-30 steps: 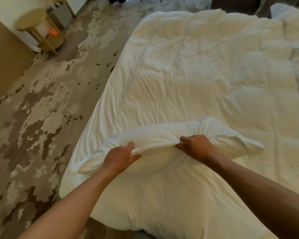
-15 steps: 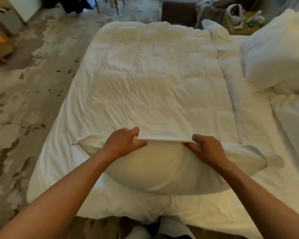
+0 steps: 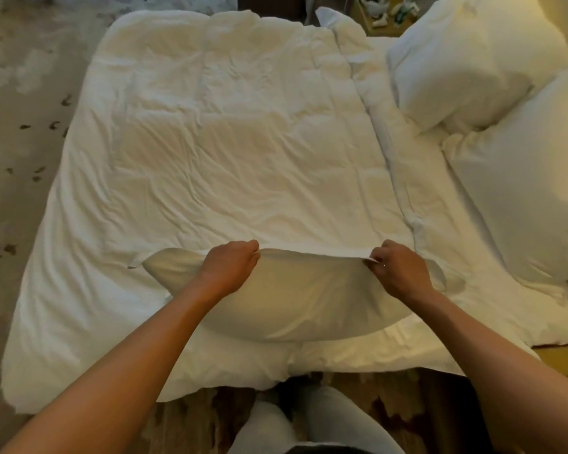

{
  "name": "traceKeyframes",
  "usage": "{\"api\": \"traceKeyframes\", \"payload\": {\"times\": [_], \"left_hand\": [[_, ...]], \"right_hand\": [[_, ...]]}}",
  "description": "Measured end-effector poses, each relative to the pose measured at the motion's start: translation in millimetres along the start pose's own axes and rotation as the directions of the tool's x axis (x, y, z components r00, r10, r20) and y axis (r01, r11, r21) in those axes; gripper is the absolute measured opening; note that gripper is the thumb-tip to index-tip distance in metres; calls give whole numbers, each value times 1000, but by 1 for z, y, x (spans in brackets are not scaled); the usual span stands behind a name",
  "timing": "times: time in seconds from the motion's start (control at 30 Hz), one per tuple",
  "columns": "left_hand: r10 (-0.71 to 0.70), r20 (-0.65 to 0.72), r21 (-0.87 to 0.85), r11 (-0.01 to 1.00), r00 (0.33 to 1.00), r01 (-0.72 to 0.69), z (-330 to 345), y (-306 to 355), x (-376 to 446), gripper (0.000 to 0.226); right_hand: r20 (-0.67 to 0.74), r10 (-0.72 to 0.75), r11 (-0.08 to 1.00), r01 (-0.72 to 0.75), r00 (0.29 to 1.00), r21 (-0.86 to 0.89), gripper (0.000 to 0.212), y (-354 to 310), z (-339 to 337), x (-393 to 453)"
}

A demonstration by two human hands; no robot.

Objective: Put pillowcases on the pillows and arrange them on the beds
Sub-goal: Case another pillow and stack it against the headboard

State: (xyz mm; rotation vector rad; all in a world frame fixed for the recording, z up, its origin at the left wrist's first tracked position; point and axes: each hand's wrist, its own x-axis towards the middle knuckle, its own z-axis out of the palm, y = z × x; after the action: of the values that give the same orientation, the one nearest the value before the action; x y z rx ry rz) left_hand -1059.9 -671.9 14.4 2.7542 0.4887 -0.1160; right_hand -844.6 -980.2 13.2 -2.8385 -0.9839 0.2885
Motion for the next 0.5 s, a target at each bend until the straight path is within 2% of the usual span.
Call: {"api": "traceKeyframes", "payload": {"times": [0.1, 0.2, 0.3, 0.5], "left_hand": [[-29, -10, 41, 999, 1000, 29, -6, 8, -8, 28], [-70, -22, 57, 996, 997, 71, -10, 10, -15, 29], [-133, -21, 39, 990, 991, 134, -9, 9, -21, 29], [-219, 24, -116, 969, 976, 220, 4, 20, -29, 27]], "right_hand": [[-44, 61, 995, -57, 997, 78, 16, 6, -4, -9], [-13, 137, 961, -129, 991, 246, 19, 1, -3, -15], [8, 152, 907, -142, 988, 397, 17, -5, 0, -20], [-15, 59, 932, -49, 998, 360, 23, 0, 9, -31]]}}
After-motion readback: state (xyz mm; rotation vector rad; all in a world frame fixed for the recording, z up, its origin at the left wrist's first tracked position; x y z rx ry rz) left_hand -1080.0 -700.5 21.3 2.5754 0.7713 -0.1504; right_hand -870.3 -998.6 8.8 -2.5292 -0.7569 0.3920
